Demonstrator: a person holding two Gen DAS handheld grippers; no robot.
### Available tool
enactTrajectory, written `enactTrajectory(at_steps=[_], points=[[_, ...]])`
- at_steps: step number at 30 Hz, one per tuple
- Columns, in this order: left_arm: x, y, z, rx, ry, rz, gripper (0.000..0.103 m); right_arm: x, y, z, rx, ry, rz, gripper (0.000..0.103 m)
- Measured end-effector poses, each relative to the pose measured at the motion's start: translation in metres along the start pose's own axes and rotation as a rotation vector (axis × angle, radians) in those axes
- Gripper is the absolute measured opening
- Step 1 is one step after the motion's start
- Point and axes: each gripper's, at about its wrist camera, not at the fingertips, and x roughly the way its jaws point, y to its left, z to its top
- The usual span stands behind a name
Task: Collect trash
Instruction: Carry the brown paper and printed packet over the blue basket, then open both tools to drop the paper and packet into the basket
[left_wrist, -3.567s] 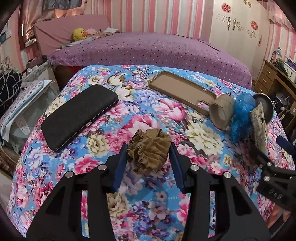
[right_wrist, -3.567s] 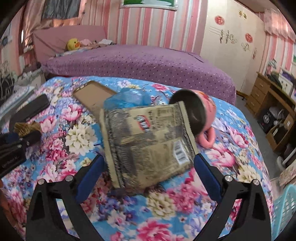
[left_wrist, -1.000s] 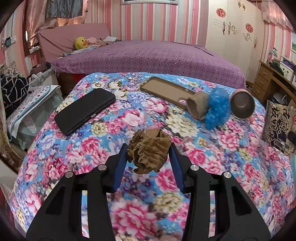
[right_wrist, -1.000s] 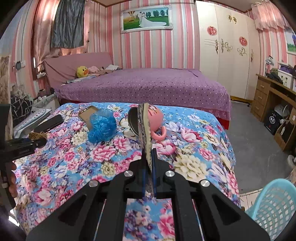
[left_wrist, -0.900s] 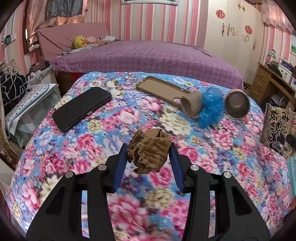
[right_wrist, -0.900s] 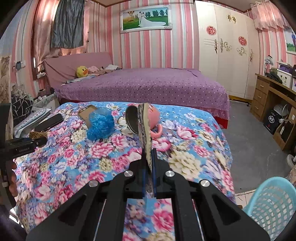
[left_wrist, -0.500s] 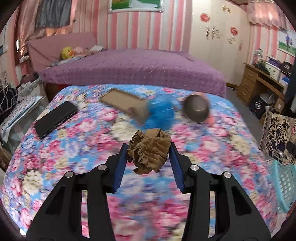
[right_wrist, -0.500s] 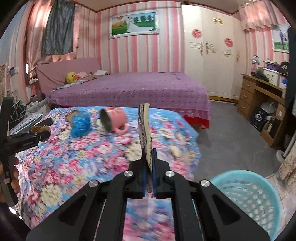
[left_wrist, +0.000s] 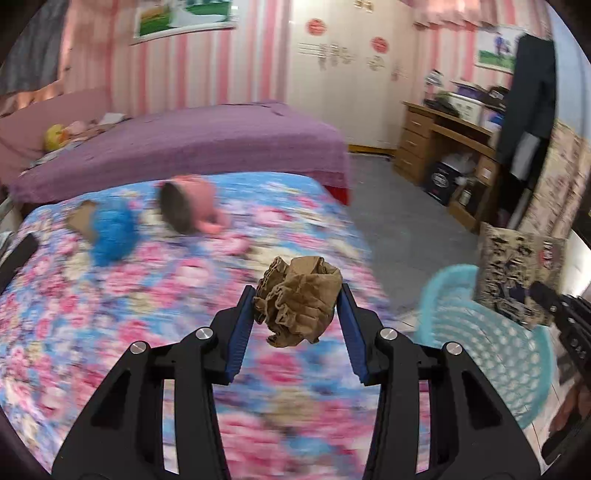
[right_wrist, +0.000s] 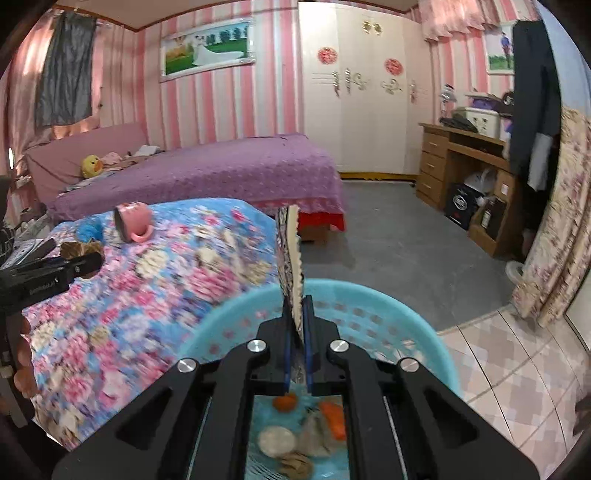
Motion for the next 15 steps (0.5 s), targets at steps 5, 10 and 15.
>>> enactTrajectory(at_steps=[5,10,15], points=[[0.010,-0.066,-0.011,0.097,0.010,-0.076,0.044,-0.003,-0.032,-0.017,0.040,0.032,-0.023,0.005],[0.022,-0.107,-0.015,0.142,0.031,-0.123,0.044,0.005,-0.051,-0.026,0.091,0.050,-0.035,0.005],[0.029,-0.125,-0.011,0.155,0.055,-0.168,0.052,0.011,-0.054,-0.028,0.106,0.067,-0.037,0.005]])
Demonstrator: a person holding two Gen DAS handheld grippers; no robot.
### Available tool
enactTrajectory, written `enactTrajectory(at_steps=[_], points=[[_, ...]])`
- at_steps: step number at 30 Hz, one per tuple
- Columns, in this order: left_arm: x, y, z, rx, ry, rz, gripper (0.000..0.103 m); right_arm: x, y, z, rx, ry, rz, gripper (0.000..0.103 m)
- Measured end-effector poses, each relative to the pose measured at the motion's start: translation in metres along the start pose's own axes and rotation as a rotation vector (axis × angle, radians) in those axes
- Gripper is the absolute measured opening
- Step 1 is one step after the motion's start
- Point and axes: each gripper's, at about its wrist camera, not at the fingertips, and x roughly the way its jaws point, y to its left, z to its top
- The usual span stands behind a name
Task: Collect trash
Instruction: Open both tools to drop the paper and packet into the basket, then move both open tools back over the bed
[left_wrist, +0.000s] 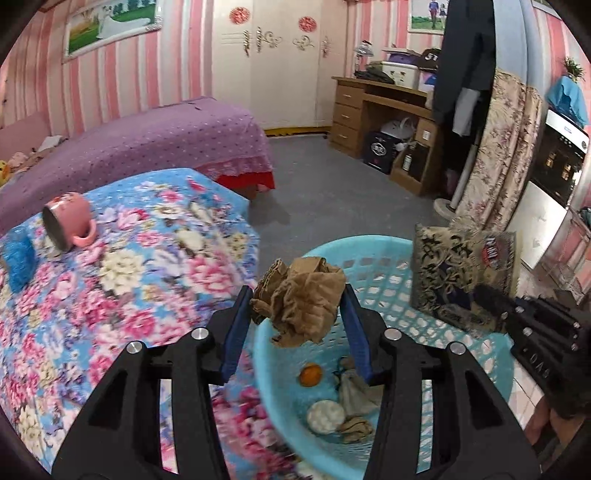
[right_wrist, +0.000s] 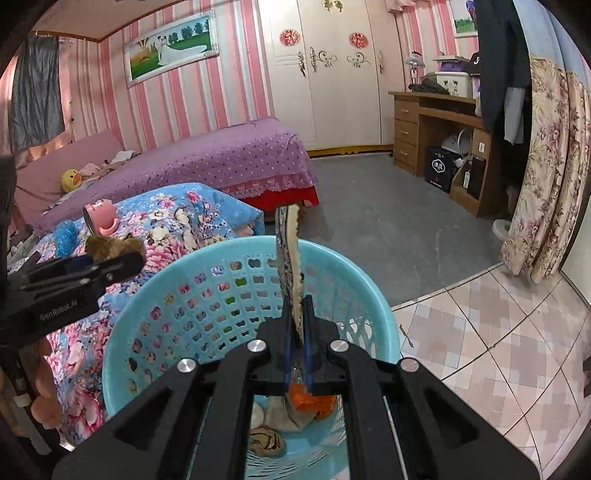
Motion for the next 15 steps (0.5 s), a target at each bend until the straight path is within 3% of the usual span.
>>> enactTrajectory(at_steps=[1,3,9,10,11,13,15], points=[[0.001,-0.001,0.002,0.004,0.003,-0.001,0.056,0.000,0.000,-0.001,-0.003,0.002,-0.004,0.006],[0.002,-0.001,0.006,0.009,-0.003,0.008,0.075,0.001,0.001,-0.001,-0.010,0.005,-0.014,0.006],[-0.003,0.022,0.009,-0.014,-0.024,0.070,0.089,0.005,0.000,-0.001,-0.001,0.025,-0.049,0.008],[-0.004,0.030,0.008,-0.026,-0.021,0.076,0.090,0.005,-0.001,-0.001,0.002,0.026,-0.058,0.018],[-0.005,0.038,0.008,-0.036,-0.018,0.084,0.090,0.005,0.000,0.000,0.006,0.020,-0.069,0.041],[-0.009,0.051,0.007,-0.049,-0.021,0.106,0.090,0.001,0.000,0.001,0.013,-0.007,-0.082,0.069],[-0.015,0.067,0.006,-0.062,-0.023,0.130,0.091,0.001,0.002,0.004,0.016,-0.014,-0.088,0.069]])
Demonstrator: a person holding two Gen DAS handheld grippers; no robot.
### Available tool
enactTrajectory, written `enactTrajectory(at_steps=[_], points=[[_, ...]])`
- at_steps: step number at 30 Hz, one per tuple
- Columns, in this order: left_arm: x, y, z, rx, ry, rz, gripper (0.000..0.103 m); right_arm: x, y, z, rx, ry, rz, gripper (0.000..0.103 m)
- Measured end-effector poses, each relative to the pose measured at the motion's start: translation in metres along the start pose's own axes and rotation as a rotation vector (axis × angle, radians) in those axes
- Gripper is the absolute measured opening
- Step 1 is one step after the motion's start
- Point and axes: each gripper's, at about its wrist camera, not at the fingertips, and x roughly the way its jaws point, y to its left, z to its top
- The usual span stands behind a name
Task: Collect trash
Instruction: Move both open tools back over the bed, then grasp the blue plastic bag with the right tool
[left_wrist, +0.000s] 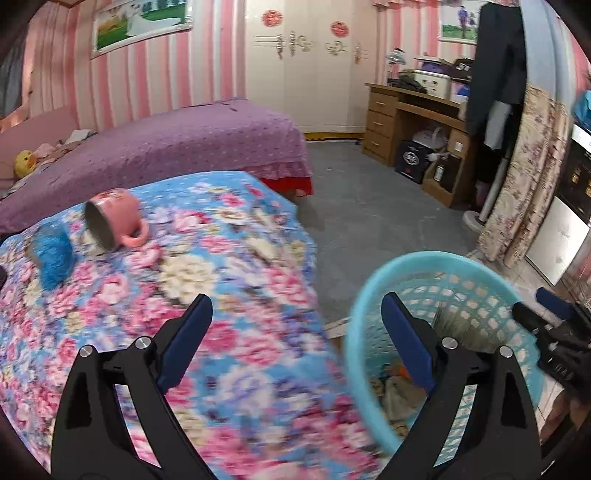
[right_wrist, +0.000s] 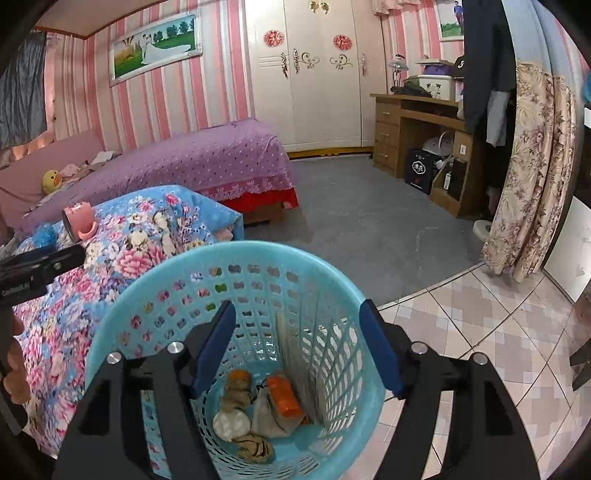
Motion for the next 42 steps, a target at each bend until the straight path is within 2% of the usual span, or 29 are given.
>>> enactTrajectory(at_steps=[1,2,4,5,13,23,35,42], points=[[-0.001,0.006,0.000,-0.003,-0.001,0.008,0.091,0.000,0.001,0.001,0.001,-0.002,0.003,0.072],[-0.005,0.016,0.000,-0.008,-0.006,0.022,0.091,0.000,0.003,0.002,-0.001,-0.007,0.004,0.082],[-0.011,0.032,-0.001,-0.020,-0.014,0.043,0.094,-0.001,0.014,0.005,-0.027,-0.029,-0.017,0.093],[-0.014,0.041,-0.002,-0.026,-0.016,0.053,0.094,-0.001,0.017,0.006,-0.035,-0.035,-0.028,0.097],[-0.037,0.105,-0.006,-0.054,-0.029,0.122,0.096,0.001,0.070,0.022,-0.073,-0.081,-0.034,0.098],[-0.059,0.198,-0.005,-0.038,-0.067,0.246,0.097,0.016,0.163,0.043,-0.045,-0.099,0.069,0.098],[-0.055,0.315,-0.015,-0.137,-0.050,0.359,0.097,0.051,0.297,0.052,-0.140,-0.063,0.171,0.098],[-0.040,0.363,-0.016,-0.192,-0.011,0.387,0.097,0.068,0.350,0.053,-0.192,-0.032,0.209,0.098]])
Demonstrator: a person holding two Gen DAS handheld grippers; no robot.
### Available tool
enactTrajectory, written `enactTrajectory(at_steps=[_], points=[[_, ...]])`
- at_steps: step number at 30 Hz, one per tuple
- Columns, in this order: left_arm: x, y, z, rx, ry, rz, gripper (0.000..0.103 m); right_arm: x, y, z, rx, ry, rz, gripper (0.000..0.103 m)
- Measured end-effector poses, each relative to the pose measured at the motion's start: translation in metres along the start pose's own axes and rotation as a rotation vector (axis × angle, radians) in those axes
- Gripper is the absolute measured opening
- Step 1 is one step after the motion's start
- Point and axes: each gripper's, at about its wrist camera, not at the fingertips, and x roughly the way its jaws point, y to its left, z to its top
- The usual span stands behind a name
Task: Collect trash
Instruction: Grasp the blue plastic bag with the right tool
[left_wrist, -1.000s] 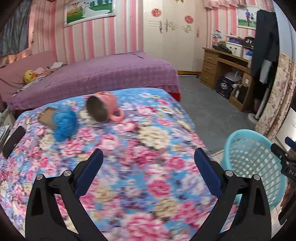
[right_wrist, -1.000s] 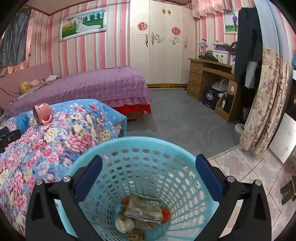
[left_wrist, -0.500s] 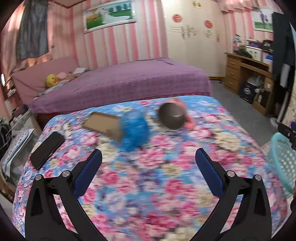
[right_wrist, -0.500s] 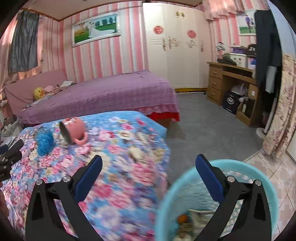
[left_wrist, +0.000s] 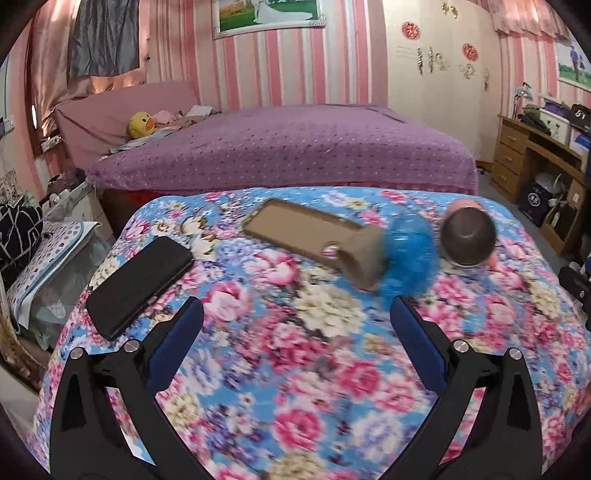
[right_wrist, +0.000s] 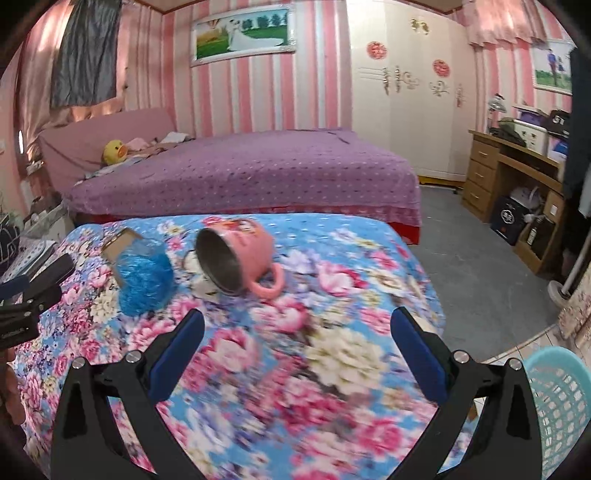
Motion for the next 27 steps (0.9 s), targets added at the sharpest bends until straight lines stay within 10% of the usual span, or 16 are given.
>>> enactTrajectory(at_steps=[21,27], points=[[0.063,0.075,0.022,-0.101,0.056,0.058,0.097,0.081,0.118,0.012,-0.189,0.097,0.150,0.095],[0.073,0.076,0.021,-0.109,0.079,0.054,0.097,0.100,0.130,0.010,-0.207,0.175,0.246,0.053]])
